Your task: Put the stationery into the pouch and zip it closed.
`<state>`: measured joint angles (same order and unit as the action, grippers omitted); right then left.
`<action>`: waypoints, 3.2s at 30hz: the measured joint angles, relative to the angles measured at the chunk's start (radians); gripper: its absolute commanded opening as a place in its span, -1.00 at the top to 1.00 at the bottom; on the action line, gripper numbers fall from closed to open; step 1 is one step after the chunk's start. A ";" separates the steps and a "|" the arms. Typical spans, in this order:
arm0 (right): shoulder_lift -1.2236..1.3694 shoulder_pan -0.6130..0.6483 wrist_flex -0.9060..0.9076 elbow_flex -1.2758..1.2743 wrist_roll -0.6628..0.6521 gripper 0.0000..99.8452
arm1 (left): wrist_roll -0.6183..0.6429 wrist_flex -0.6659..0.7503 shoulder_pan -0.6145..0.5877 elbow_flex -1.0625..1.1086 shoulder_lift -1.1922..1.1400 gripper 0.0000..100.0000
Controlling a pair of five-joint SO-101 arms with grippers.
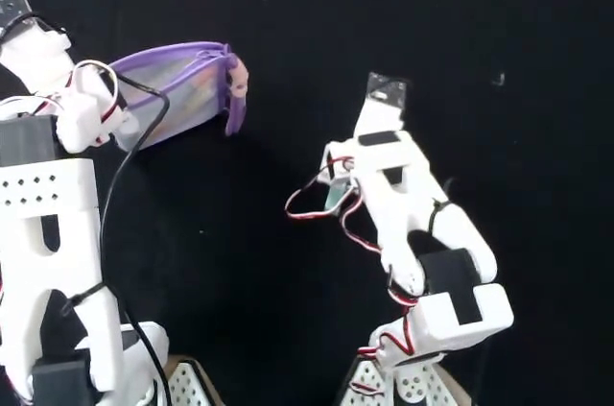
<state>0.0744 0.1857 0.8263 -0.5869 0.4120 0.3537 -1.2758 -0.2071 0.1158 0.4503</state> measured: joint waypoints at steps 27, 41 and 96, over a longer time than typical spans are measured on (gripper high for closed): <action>0.000 -0.209 0.491 0.996 -0.167 0.98 | 0.000 -0.012 0.310 -0.017 -0.003 0.95; 0.000 0.094 0.491 1.313 -0.167 0.98 | 0.000 0.008 0.293 0.017 0.009 0.95; -0.713 0.327 -1.030 -0.342 -0.304 0.98 | 0.006 0.014 0.256 0.028 0.011 0.95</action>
<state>-0.6391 0.5125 -0.2033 -0.9291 0.1082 0.3598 -1.2620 0.0491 0.1435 0.4611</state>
